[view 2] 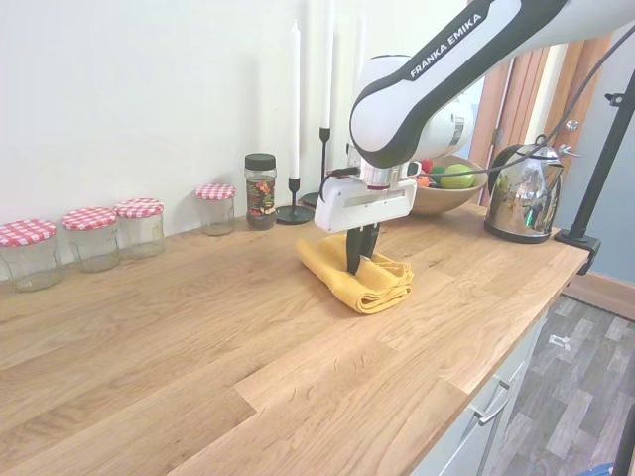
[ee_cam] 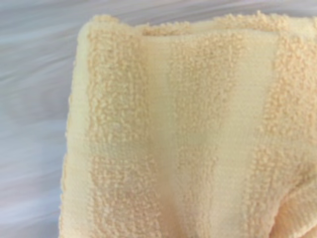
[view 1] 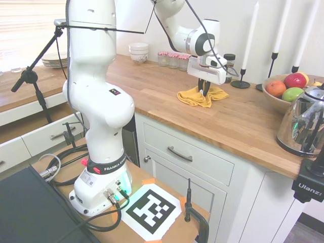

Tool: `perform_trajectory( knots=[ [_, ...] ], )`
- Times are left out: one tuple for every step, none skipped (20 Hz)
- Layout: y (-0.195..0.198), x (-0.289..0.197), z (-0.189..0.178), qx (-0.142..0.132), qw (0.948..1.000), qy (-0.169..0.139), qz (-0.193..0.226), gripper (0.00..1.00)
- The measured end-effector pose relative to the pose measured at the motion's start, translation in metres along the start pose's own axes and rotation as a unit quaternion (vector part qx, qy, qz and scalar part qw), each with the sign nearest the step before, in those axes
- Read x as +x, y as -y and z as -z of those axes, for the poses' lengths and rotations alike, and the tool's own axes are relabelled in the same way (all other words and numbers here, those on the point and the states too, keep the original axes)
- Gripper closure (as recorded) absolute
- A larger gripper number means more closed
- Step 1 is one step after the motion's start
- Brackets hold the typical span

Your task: Wipe the counter

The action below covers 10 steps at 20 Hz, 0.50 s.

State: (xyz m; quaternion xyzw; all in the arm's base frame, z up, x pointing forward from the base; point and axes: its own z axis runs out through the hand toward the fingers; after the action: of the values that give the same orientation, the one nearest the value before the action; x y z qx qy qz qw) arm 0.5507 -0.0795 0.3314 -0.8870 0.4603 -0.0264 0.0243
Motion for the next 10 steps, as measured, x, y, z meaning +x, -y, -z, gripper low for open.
perform_trajectory(
  knots=[
    [-0.009,0.013,0.0,0.001,1.0,0.001,-0.007,1.0],
    [-0.018,0.026,0.001,0.003,0.9999,0.002,-0.014,1.0],
    [-0.028,0.04,0.001,0.003,0.9998,0.003,-0.022,1.0],
    [-0.038,0.054,0.002,0.003,0.9995,0.005,-0.03,1.0],
    [-0.048,0.065,0.002,0.003,0.9993,0.007,-0.036,1.0],
    [-0.055,0.076,0.003,0.004,0.9991,0.007,-0.042,1.0],
    [-0.063,0.084,0.003,0.003,0.9989,0.006,-0.047,1.0],
    [-0.07,0.091,0.004,0.002,0.9987,0.006,-0.05,1.0],
    [-0.073,0.094,0.004,0.002,0.9987,0.005,-0.052,1.0],
    [-0.074,0.095,0.004,0.002,0.9986,0.005,-0.053,0.0]
  ],
)
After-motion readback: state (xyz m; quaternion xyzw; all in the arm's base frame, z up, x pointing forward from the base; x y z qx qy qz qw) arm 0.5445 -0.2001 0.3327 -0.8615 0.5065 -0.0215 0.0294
